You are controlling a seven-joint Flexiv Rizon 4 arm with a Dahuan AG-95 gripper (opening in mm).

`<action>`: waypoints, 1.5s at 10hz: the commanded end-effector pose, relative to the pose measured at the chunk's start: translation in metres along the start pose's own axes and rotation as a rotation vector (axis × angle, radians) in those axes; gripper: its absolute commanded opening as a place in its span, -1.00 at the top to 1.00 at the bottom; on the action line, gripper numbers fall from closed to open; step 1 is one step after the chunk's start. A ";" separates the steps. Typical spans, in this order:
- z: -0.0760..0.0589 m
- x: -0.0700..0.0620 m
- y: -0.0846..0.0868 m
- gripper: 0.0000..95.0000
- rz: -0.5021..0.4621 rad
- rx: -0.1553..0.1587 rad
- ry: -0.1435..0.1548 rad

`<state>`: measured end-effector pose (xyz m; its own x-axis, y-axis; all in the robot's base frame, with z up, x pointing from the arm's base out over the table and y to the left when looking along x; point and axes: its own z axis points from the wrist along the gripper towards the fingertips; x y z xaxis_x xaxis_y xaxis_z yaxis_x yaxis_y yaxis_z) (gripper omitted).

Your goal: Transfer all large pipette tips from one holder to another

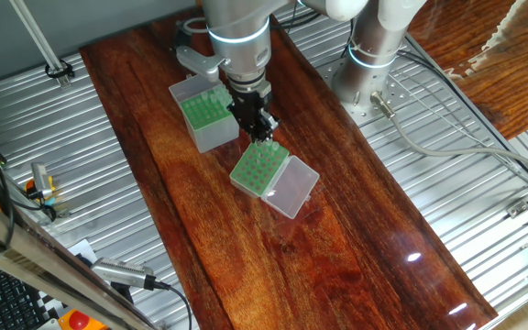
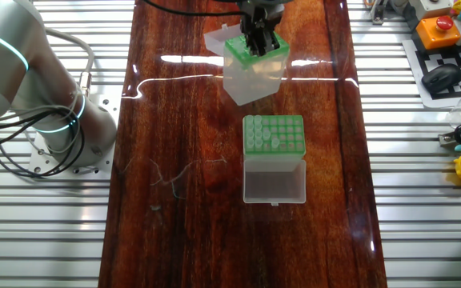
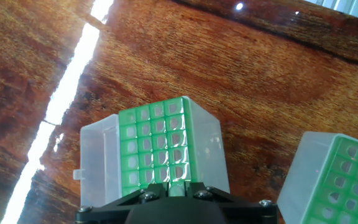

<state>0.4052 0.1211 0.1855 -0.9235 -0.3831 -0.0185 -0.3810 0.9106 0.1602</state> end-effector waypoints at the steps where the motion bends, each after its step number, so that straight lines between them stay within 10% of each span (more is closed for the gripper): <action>1: -0.001 0.000 0.000 1.00 -0.004 0.002 -0.006; 10: -0.001 0.000 0.000 1.00 -0.099 0.045 0.000; 15: 0.002 0.000 -0.002 1.00 -0.085 0.016 -0.023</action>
<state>0.4062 0.1193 0.1819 -0.8905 -0.4519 -0.0522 -0.4546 0.8795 0.1408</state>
